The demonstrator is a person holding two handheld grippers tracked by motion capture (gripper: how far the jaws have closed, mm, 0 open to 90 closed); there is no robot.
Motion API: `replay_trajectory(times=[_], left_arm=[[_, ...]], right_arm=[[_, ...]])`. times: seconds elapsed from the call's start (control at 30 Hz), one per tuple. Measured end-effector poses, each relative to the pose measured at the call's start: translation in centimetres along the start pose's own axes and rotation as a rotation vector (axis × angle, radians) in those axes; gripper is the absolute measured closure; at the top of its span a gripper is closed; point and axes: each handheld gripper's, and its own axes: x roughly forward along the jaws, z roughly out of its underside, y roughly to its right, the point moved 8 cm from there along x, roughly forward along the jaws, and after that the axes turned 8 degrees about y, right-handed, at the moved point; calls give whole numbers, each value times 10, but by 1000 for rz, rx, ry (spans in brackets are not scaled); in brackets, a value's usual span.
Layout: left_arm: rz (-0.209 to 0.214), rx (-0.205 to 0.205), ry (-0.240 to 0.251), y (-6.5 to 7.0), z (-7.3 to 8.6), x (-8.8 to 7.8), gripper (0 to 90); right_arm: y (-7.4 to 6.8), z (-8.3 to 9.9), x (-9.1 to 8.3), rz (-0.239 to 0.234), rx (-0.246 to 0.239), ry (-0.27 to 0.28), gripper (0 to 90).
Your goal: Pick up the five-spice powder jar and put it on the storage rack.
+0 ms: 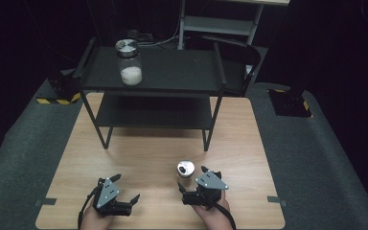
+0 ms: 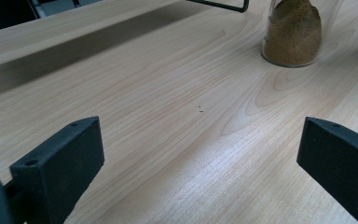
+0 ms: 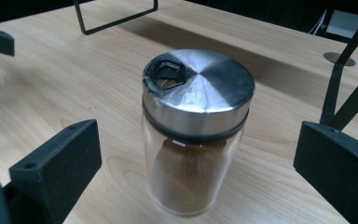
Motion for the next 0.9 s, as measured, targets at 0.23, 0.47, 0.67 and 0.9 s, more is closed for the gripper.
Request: replay_trajectory(times=[0.23, 0.47, 0.67, 0.9], left_arm=[[-2, 7, -4, 1, 0, 0, 8], [-2, 6, -2, 1, 0, 0, 8], [-4, 7, 1, 1, 0, 0, 8], [-5, 14, -2, 2, 0, 0, 7]], right_arm=[[0, -2, 13, 7, 16, -3, 17], [2, 0, 13, -20, 28, 53, 137], [1, 7, 17, -12, 20, 84, 217], [-1, 14, 20, -4, 43, 126, 303]])
